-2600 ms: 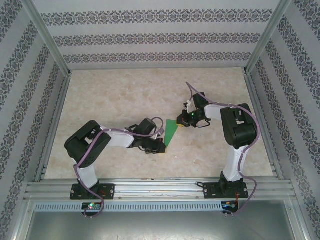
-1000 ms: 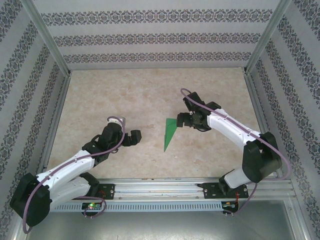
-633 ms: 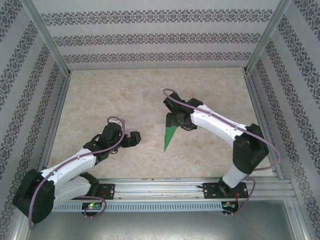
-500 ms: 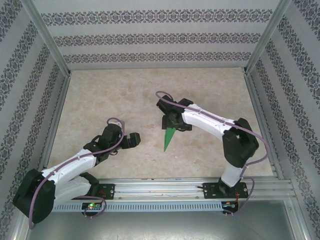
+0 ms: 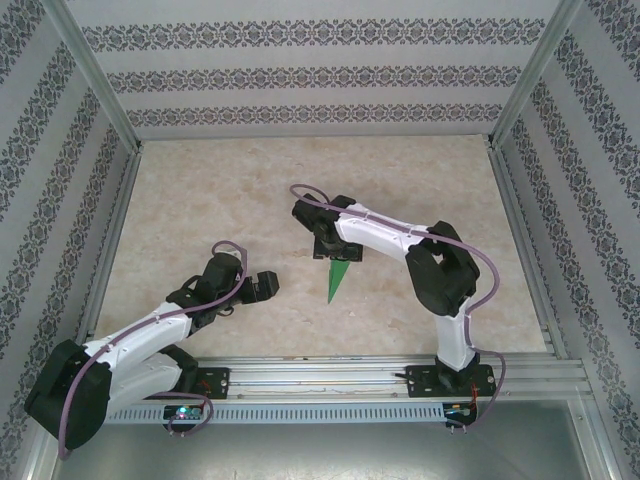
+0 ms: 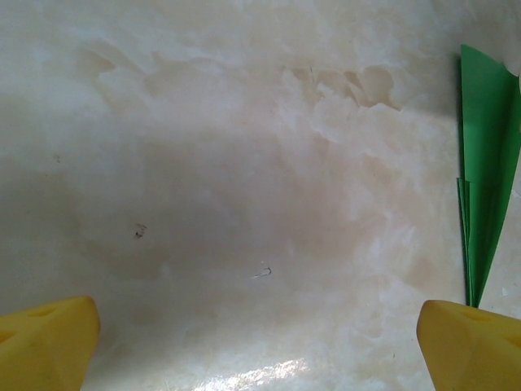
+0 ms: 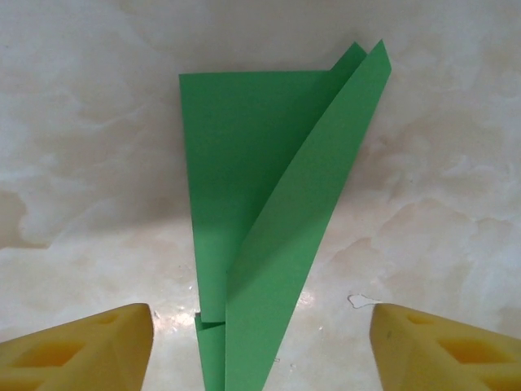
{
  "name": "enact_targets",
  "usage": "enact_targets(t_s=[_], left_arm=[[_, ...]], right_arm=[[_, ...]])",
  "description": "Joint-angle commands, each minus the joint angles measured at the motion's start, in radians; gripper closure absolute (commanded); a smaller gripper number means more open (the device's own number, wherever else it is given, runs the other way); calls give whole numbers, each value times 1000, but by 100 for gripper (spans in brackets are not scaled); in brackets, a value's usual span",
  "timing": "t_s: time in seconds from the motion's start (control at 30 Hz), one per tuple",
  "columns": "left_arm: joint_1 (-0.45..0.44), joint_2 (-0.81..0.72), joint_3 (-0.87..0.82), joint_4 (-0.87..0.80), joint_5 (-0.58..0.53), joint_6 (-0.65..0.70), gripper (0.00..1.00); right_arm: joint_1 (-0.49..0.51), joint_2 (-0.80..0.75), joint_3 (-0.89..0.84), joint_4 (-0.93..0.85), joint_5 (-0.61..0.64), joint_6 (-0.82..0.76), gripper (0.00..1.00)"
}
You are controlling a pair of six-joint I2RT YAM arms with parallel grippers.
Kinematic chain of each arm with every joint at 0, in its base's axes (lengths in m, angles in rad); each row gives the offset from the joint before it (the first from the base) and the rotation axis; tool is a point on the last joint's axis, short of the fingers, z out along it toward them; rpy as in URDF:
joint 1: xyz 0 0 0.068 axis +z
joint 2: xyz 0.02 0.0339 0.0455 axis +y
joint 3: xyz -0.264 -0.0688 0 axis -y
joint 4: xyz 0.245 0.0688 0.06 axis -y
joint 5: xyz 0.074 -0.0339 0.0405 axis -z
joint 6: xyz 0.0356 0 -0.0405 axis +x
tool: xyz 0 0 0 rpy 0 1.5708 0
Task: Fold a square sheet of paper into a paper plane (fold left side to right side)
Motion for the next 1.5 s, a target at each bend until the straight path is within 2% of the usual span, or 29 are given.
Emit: enact_targets(t_s=[0.0, 0.4, 0.5, 0.87, 1.13, 1.3, 1.47], left_arm=[[17, -13, -5, 7, 8, -5, 0], [25, -14, -4, 4, 13, 2, 0], [25, -13, -5, 0, 12, 2, 0], [36, -42, 23, -65, 6, 7, 0], [47, -119, 58, -101, 18, -38, 0], [54, -186, 53, -90, 17, -108, 0], [63, -253, 33, -72, 7, -169, 0]], right_arm=[[5, 33, 32, -39, 31, 43, 36], [5, 86, 47, -76, 42, 77, 61], [5, 90, 46, -78, 40, 78, 65], [5, 19, 13, -70, 49, 61, 99], [-1, -179, -97, 64, 38, -67, 100], [-63, -333, -254, 331, -147, -215, 100], [-206, -434, -499, 774, -618, -268, 100]])
